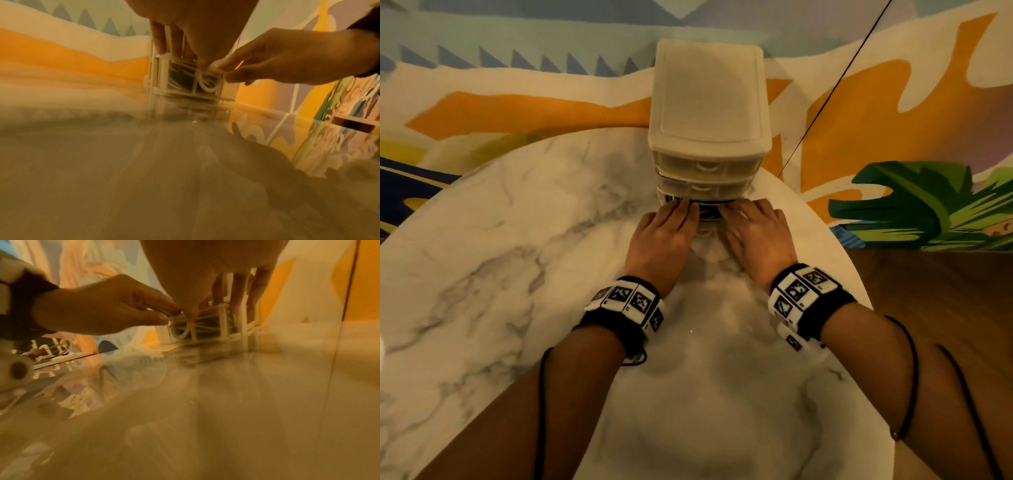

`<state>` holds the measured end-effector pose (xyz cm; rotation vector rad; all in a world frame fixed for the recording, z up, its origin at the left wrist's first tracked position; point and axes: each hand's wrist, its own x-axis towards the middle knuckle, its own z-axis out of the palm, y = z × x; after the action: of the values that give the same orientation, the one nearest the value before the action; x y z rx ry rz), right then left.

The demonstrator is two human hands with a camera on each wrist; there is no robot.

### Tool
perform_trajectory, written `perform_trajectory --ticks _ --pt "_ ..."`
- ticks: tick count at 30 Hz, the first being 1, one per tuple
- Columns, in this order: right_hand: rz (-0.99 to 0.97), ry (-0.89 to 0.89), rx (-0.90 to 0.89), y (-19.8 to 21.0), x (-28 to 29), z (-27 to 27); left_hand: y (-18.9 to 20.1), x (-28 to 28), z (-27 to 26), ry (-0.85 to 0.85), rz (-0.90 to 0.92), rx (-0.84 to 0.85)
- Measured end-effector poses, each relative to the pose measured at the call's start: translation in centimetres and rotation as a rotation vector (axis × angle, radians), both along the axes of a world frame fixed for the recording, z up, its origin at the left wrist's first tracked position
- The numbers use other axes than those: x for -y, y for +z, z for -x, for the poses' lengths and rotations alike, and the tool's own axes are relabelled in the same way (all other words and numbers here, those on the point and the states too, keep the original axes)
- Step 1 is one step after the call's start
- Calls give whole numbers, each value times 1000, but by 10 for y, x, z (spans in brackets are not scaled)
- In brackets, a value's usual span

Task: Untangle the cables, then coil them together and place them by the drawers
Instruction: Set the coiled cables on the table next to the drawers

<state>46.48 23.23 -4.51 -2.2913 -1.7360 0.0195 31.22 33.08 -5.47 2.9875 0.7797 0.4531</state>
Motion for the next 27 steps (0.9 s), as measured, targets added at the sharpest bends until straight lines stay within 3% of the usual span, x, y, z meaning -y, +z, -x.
perform_trajectory --ticks 7,9,11,13,15,17,22,27 --pt "-90 -229 -260 -2 -7 -3 9 -6 -13 173 126 92" --pt "-86 -301 -308 -1 -7 -3 10 -1 -8 344 299 244" --pt "-63 -408 -414 -2 -2 0 13 6 -2 628 571 417" --pt "-76 -492 -583 -6 4 5 10 12 1 788 828 465" --pt "-83 -511 -749 -12 5 8 9 18 -6 737 1028 474" --pt "-51 -557 -891 -16 -4 3 10 19 -15 659 1102 453" --pt "63 -574 -968 -45 -29 -20 12 7 -22 614 1107 391" --pt "65 -609 -941 -14 -22 -5 20 11 -17 591 931 401"
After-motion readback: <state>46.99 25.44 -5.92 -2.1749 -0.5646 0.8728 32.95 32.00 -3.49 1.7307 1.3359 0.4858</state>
